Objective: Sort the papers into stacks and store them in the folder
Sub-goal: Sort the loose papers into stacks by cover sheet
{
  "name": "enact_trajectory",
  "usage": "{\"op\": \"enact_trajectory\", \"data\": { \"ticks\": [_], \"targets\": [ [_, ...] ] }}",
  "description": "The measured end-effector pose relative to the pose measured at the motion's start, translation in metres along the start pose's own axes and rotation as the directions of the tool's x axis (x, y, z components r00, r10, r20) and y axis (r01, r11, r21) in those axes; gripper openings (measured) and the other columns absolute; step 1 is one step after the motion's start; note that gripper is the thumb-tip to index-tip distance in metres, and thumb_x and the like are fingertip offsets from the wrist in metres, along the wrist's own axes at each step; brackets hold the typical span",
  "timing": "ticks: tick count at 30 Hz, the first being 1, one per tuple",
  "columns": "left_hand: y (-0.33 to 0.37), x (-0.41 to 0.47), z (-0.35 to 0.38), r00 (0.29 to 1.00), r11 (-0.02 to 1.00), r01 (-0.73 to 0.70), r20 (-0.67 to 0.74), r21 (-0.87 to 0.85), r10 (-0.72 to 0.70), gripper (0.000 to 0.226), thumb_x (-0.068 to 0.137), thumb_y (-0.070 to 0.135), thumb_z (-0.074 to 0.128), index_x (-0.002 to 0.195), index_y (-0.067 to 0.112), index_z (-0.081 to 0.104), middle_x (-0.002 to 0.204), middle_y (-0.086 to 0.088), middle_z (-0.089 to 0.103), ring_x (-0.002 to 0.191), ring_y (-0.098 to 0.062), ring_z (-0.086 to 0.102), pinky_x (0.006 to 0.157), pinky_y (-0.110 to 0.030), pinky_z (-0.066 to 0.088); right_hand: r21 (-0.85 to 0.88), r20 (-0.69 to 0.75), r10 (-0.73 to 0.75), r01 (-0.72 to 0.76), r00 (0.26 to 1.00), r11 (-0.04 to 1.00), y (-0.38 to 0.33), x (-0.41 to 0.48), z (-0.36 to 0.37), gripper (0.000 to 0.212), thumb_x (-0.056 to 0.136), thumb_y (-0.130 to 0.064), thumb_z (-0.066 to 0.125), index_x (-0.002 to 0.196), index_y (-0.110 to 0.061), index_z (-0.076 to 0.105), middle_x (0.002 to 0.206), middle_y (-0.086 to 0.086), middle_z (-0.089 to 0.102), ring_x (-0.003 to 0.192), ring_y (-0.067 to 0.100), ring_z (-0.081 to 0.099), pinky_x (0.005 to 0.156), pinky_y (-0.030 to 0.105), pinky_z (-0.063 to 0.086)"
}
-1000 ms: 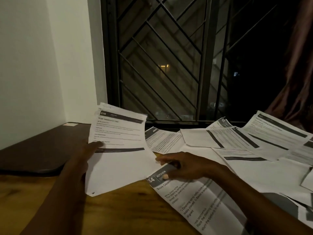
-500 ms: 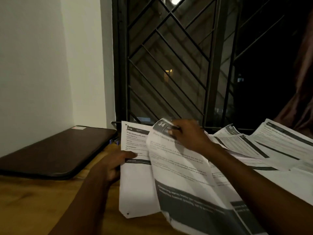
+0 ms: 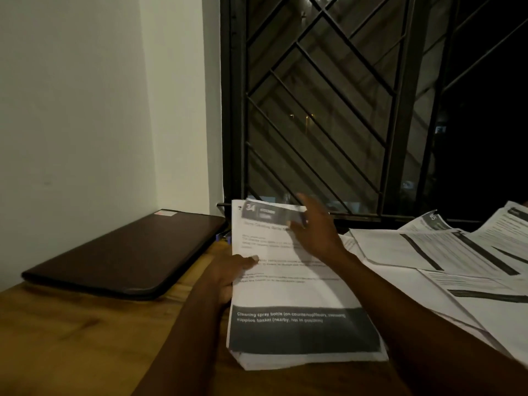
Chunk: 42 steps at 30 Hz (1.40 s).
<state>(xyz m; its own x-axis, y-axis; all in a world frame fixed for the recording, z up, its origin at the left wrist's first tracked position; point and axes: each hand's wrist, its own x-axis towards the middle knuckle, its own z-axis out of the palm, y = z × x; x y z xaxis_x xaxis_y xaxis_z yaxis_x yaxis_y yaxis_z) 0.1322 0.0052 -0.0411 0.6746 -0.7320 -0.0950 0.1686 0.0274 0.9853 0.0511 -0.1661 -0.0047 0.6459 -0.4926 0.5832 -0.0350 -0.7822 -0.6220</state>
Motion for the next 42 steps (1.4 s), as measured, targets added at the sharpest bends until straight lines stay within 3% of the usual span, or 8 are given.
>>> {"op": "enact_trajectory", "data": {
  "ticks": [5, 9, 14, 21, 27, 34, 38, 42],
  "targets": [
    [-0.003, 0.008, -0.008, 0.996, 0.978, -0.023, -0.094, -0.206, 0.003, 0.029, 0.098, 0.007, 0.052, 0.127, 0.002, 0.056, 0.119, -0.022, 0.066, 0.103, -0.039, 0.065, 0.079, -0.046, 0.059, 0.081, 0.116, 0.387, -0.397, 0.915, 0.914, 0.028, -0.04, -0.053, 0.086, 0.079, -0.053, 0.068, 0.148, -0.021, 0.027, 0.138, -0.006, 0.046, 0.126, 0.02, 0.048, 0.104, 0.032, 0.039],
    [0.001, 0.001, -0.006, 0.999, 0.963, -0.007, -0.038, -0.27, -0.003, 0.03, 0.094, 0.019, 0.059, 0.123, 0.01, 0.061, 0.12, -0.019, 0.068, 0.112, -0.04, 0.064, 0.097, -0.057, 0.049, 0.281, 0.487, 0.368, -0.541, 0.792, 0.793, 0.032, -0.067, -0.063, 0.023, 0.096, -0.027, 0.055, 0.116, -0.018, 0.062, 0.108, 0.001, 0.071, 0.092, 0.016, 0.069, 0.087, 0.031, 0.055],
    [0.004, -0.006, -0.007, 0.954, 0.986, -0.166, -0.251, 0.014, 0.164, 0.019, 0.097, 0.011, 0.057, 0.114, 0.004, 0.063, 0.11, -0.017, 0.068, 0.084, -0.025, 0.068, 0.068, -0.034, 0.055, 0.416, 0.325, 0.298, -0.419, 0.897, 0.807, 0.021, -0.061, -0.063, 0.019, 0.099, -0.013, 0.048, 0.109, -0.022, 0.062, 0.105, 0.005, 0.07, 0.088, 0.017, 0.066, 0.077, 0.023, 0.053],
    [0.011, -0.002, -0.041, 0.774, 0.865, -0.049, -0.529, 0.5, 0.349, 0.02, 0.09, 0.003, 0.051, 0.106, 0.0, 0.062, 0.097, -0.024, 0.066, 0.088, -0.042, 0.065, 0.085, -0.055, 0.055, -0.154, 0.087, 0.21, -0.195, 0.974, 0.969, 0.056, -0.067, -0.08, 0.057, 0.08, -0.019, 0.074, 0.131, -0.02, 0.051, 0.127, -0.004, 0.055, 0.112, 0.012, 0.053, 0.076, 0.004, 0.036],
    [0.005, -0.007, -0.038, 0.824, 0.94, -0.114, -0.498, 0.322, 0.271, 0.01, 0.088, 0.011, 0.056, 0.097, 0.009, 0.06, 0.102, -0.021, 0.068, 0.09, -0.042, 0.066, 0.086, -0.058, 0.054, -0.351, 0.261, 0.239, -0.139, 0.935, 0.926, 0.068, -0.066, -0.05, 0.089, 0.074, -0.054, 0.073, 0.146, -0.023, 0.031, 0.152, -0.001, 0.033, 0.138, 0.018, 0.032, 0.113, 0.034, 0.029],
    [0.008, -0.012, -0.034, 0.824, 0.968, -0.167, -0.513, 0.188, 0.241, 0.023, 0.089, 0.011, 0.054, 0.11, 0.006, 0.063, 0.104, -0.019, 0.069, 0.092, -0.041, 0.067, 0.089, -0.056, 0.053, -0.599, 0.246, 0.11, 0.061, 0.963, 0.798, 0.065, -0.066, -0.044, 0.032, 0.096, -0.037, 0.046, 0.116, -0.021, 0.064, 0.124, 0.006, 0.063, 0.106, 0.023, 0.062, 0.089, 0.037, 0.053],
    [0.006, -0.012, -0.034, 0.834, 0.973, -0.201, -0.501, 0.117, 0.232, 0.048, 0.068, 0.031, 0.058, 0.11, 0.011, 0.064, 0.103, -0.018, 0.071, 0.092, -0.041, 0.068, 0.088, -0.059, 0.053, -0.64, -0.008, 0.071, -0.06, 0.997, 0.766, 0.053, -0.064, -0.056, 0.021, 0.091, -0.027, 0.058, 0.11, -0.02, 0.065, 0.114, 0.005, 0.068, 0.095, 0.021, 0.066, 0.08, 0.032, 0.055],
    [0.004, -0.009, -0.034, 0.871, 0.984, -0.178, -0.465, 0.002, 0.159, 0.015, 0.091, 0.023, 0.057, 0.102, 0.014, 0.061, 0.11, -0.021, 0.068, 0.095, -0.041, 0.066, 0.09, -0.06, 0.052, -0.543, -0.256, 0.041, -0.179, 0.966, 0.82, 0.029, -0.064, -0.091, 0.024, 0.097, -0.029, 0.047, 0.101, -0.013, 0.065, 0.094, 0.007, 0.069, 0.081, 0.022, 0.065, 0.067, 0.028, 0.047]
  ]
}}
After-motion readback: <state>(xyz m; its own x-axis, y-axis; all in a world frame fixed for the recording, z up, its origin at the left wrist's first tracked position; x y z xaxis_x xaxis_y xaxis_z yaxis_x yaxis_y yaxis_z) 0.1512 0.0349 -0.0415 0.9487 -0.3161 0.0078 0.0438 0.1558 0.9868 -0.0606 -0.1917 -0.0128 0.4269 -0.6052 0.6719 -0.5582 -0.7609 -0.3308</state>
